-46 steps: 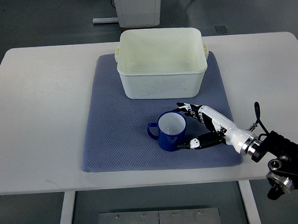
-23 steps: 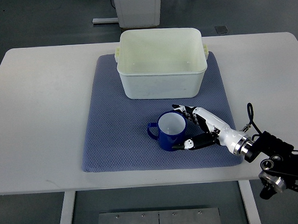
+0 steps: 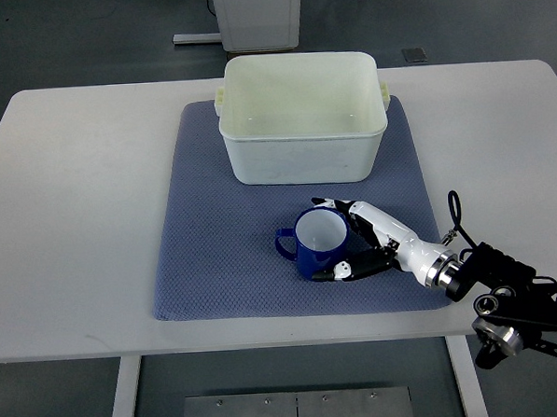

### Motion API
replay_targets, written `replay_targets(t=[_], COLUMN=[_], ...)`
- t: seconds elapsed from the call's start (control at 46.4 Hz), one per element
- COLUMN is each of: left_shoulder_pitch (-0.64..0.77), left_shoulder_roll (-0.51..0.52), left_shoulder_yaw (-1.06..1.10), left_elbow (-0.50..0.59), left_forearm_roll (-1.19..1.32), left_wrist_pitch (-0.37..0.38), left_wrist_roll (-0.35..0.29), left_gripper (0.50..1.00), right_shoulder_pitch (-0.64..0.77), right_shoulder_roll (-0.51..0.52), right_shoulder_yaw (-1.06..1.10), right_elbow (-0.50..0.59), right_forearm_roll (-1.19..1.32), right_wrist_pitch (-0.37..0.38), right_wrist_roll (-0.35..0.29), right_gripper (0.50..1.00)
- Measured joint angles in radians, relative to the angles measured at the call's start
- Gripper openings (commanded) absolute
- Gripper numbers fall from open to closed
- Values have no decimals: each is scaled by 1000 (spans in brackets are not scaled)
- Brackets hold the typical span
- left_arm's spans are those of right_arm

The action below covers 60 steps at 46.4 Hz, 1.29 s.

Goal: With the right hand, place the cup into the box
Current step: 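Close the right hand fingers around the blue mug's body, then lift the blue mug with the right hand over the cream box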

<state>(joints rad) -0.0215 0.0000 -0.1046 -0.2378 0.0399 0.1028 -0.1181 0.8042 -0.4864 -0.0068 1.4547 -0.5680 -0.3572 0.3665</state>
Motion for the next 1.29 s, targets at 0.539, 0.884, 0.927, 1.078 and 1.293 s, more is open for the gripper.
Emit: replay_targets(t=[0.539, 0.884, 0.927, 1.078, 1.293], left_shoulder_pitch=[0, 0, 0, 0, 0], left_shoulder_roll=[0, 0, 0, 0, 0], left_shoulder_yaw=[0, 0, 0, 0, 0], left_elbow=[0, 0, 0, 0, 0], left_forearm_roll=[0, 0, 0, 0, 0], left_wrist_pitch=[0, 0, 0, 0, 0], left_wrist_roll=[0, 0, 0, 0, 0], left_gripper=[1000, 1000, 1000, 1000, 1000], right_shoulder_pitch=[40, 59, 60, 63, 68], right_shoulder_roll=[5, 4, 3, 3, -6], right_shoulder_yaw=[-45, -68, -70, -71, -72], right_elbow=[-2, -2, -2, 1, 6], right_forearm_roll=[15, 20, 20, 20, 29], right_wrist_pitch=[-12, -13, -13, -13, -13], right_wrist_roll=[0, 10, 15, 26, 31], right_gripper=[705, 500, 500, 500, 500])
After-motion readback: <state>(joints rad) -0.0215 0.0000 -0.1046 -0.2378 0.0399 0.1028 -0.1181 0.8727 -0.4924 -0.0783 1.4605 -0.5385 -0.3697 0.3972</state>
